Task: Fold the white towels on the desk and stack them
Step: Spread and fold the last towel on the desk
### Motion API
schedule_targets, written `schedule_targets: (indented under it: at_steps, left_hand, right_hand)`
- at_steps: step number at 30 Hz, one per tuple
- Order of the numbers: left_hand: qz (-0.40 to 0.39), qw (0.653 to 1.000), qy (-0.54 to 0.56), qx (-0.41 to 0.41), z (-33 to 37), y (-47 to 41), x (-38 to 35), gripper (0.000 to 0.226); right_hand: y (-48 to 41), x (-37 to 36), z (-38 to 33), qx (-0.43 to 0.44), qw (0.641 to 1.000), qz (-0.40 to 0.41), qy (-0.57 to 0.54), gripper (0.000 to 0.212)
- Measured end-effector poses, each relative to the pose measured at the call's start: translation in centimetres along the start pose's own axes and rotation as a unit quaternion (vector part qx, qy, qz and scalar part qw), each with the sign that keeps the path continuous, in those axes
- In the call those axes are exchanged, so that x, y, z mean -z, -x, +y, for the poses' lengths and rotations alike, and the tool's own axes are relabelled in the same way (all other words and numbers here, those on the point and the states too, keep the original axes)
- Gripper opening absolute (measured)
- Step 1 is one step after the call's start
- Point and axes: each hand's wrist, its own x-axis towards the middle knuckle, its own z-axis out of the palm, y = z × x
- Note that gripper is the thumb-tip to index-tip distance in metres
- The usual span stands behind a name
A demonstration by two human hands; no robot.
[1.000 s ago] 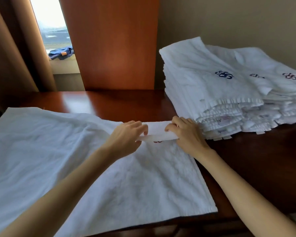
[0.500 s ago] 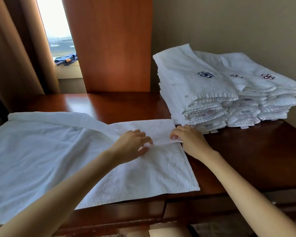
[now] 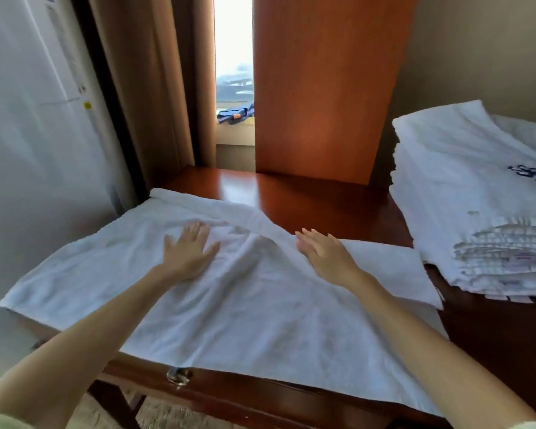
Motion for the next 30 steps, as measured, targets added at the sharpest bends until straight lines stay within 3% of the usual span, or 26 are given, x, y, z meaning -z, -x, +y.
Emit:
schedule_targets:
  at_steps: [8, 13, 15, 16, 18, 21, 26, 30]
  left_hand:
    - [0.010, 1.000, 0.006, 0.013, -3.1, -2.4, 1.6, 0.070]
    - [0.138, 0.983, 0.122, 0.004, -6.8, -1.6, 4.6, 0.048]
    - [0.172, 0.977, 0.123, 0.010, -8.9, -2.0, 5.6, 0.026]
    - [0.174, 0.978, 0.118, 0.008, -9.6, -2.5, 5.9, 0.029]
    - [0.157, 0.981, 0.115, -0.008, -10.6, -3.9, 6.5, 0.042]
    - [0.114, 0.989, 0.078, -0.056, -10.6, -6.5, 6.8, 0.058]
    - [-0.005, 0.996, 0.011, -0.090, -9.7, -10.8, 6.2, 0.067]
    - [0.030, 0.995, -0.061, -0.077, -9.5, -12.7, 6.7, 0.038]
  right_hand:
    - [-1.7, 0.1, 4.0, -0.037, 0.997, -0.009, 0.071, 0.086]
    - [-3.4, 1.4, 3.9, -0.085, 0.993, -0.050, 0.058, 0.068]
    - [-4.6, 1.7, 2.0, -0.101, 0.995, 0.018, 0.014, 0.064]
    - [-5.2, 1.7, 0.5, -0.084, 0.994, 0.067, -0.002, 0.064]
    - [-6.3, 1.3, -3.2, -0.005, 0.993, 0.119, 0.015, 0.064]
    - [-7.8, -0.6, -7.6, 0.081, 0.989, 0.079, 0.093, 0.074]
    - [-10.0, -2.3, -8.4, 0.015, 0.996, 0.073, 0.044, 0.074]
    - [-11.7, -1.3, -8.4, 0.000, 0.995, 0.084, 0.062, 0.074]
